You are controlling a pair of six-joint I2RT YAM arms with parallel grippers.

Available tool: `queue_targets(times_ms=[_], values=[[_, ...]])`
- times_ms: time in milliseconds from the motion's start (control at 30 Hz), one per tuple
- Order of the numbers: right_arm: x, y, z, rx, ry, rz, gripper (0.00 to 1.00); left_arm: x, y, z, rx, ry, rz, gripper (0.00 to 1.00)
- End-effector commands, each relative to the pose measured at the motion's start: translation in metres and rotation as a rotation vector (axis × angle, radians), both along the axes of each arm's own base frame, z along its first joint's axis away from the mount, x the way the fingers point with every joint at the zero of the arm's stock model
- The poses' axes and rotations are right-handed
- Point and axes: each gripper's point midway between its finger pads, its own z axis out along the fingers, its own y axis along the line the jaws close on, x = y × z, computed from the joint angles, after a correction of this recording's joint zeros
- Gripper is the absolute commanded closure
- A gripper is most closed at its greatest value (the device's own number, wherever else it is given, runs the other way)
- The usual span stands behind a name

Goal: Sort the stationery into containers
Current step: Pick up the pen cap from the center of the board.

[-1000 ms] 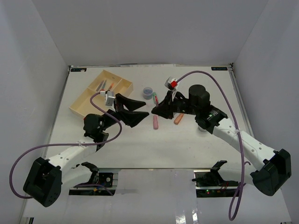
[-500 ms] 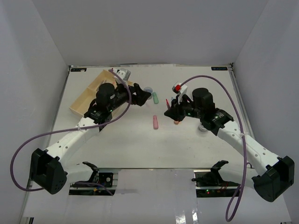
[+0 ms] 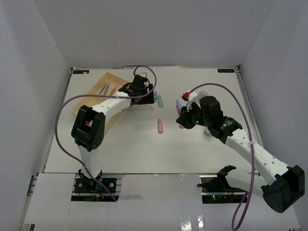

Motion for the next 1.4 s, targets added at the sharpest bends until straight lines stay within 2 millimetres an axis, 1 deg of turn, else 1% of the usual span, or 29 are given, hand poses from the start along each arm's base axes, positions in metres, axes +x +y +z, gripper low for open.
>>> queue_targets(times_ms=[0,33,133,167,267,367,400,467,567,833,967,1033,1067,1267,1333,1367], values=[[0.003,-0.006,0.004,0.0,-0.039,-0.02,0.92,0.006,0.002,0.005,0.024,0.027,0.075,0.15],[0.002,-0.006,0.002,-0.002,-0.035,-0.019,0.92,0.01,-0.002,-0.003,0.032,0.041,0.074,0.15],[0.002,-0.008,0.0,-0.017,-0.052,-0.006,0.92,0.011,-0.007,-0.017,0.039,0.07,0.086,0.17],[0.001,-0.008,-0.002,-0.019,-0.048,-0.004,0.92,0.012,-0.007,-0.024,0.049,0.08,0.095,0.18],[0.0,-0.009,-0.005,-0.021,-0.047,-0.002,0.92,0.014,-0.012,-0.035,0.046,0.097,0.114,0.21],[-0.002,-0.009,-0.008,-0.023,-0.044,0.004,0.92,0.017,-0.015,-0.041,0.044,0.1,0.138,0.25],[-0.002,-0.009,-0.007,-0.022,-0.045,0.005,0.92,0.017,-0.017,-0.046,0.05,0.106,0.142,0.27],[-0.004,-0.01,-0.009,-0.021,-0.045,0.008,0.92,0.018,-0.018,-0.051,0.053,0.109,0.157,0.29],[-0.007,-0.011,-0.008,-0.015,-0.051,0.013,0.92,0.018,-0.021,-0.053,0.048,0.11,0.173,0.32],[-0.014,-0.015,-0.013,-0.01,-0.056,0.015,0.92,0.022,-0.026,-0.061,0.064,0.111,0.19,0.41],[-0.015,-0.017,-0.012,-0.005,-0.068,0.011,0.92,0.021,-0.027,-0.067,0.075,0.122,0.193,0.48],[-0.016,-0.017,-0.011,-0.003,-0.071,0.013,0.92,0.02,-0.027,-0.069,0.082,0.128,0.195,0.51],[-0.017,-0.018,-0.011,-0.002,-0.072,0.013,0.92,0.019,-0.027,-0.069,0.086,0.129,0.195,0.55],[-0.018,-0.018,-0.01,0.005,-0.084,0.014,0.92,0.012,-0.021,-0.071,0.119,0.141,0.2,0.61],[-0.018,-0.018,-0.008,0.008,-0.088,0.018,0.92,0.01,-0.021,-0.071,0.119,0.145,0.195,0.65],[-0.019,-0.018,-0.008,0.009,-0.089,0.018,0.92,0.007,-0.02,-0.073,0.123,0.151,0.192,0.68]])
